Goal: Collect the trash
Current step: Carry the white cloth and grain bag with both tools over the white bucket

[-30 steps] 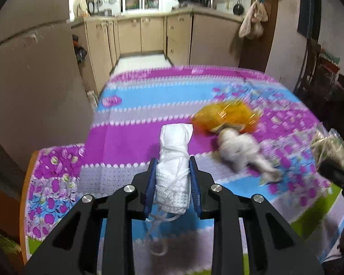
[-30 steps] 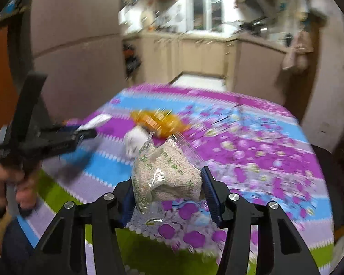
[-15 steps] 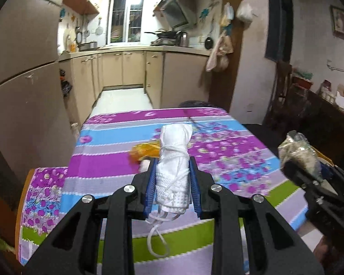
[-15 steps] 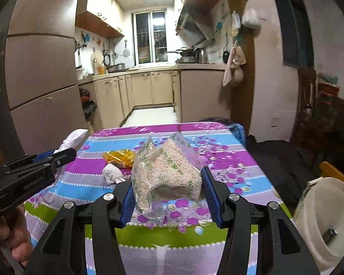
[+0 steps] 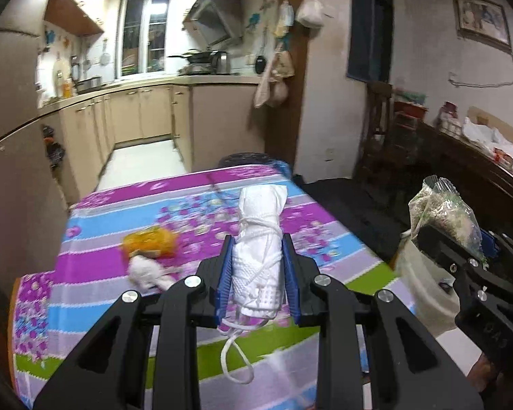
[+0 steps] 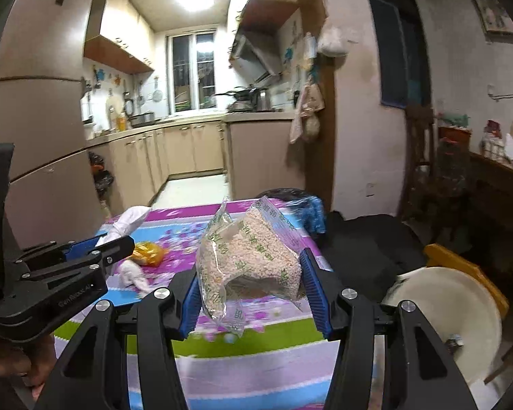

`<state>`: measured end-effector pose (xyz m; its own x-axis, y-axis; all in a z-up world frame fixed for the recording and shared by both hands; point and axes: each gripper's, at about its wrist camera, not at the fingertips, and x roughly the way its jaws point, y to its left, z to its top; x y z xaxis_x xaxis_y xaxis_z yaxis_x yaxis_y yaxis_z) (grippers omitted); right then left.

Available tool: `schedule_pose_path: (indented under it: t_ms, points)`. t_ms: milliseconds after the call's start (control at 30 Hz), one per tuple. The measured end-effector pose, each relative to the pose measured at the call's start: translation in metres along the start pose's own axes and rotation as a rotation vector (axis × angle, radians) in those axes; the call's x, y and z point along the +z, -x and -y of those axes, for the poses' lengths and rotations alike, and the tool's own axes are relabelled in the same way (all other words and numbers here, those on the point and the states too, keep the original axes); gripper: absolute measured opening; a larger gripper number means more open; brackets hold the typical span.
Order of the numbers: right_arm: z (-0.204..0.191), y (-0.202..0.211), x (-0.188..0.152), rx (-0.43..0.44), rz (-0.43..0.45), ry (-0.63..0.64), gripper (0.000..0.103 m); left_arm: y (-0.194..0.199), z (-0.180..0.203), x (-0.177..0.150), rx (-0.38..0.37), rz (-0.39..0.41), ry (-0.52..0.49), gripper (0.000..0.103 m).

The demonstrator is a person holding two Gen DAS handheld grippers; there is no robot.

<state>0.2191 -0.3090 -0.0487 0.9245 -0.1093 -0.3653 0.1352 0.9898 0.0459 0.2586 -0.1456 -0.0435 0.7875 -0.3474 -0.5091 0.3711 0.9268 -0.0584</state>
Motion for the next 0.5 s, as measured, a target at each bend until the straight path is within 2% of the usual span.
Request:
schedule_pose_path:
  t_ms: [300,433,500]
  points:
    - [0.102,0.036,0.014,-0.188,-0.007,-0.074,0.054,-0.018,0.11,0.026,-0.187,-0.02,-0.106,0.026]
    - [0.164,0.048,0.022,-0.272,-0.031,-0.117,0.054,-0.034,0.159,0.03,-0.264,-0.065,-0.148,0.026]
    - [0.202,0.05,0.025,-0.3,-0.07,-0.153,0.054,-0.047,0.181,0.033,-0.292,-0.099,-0.158,0.026]
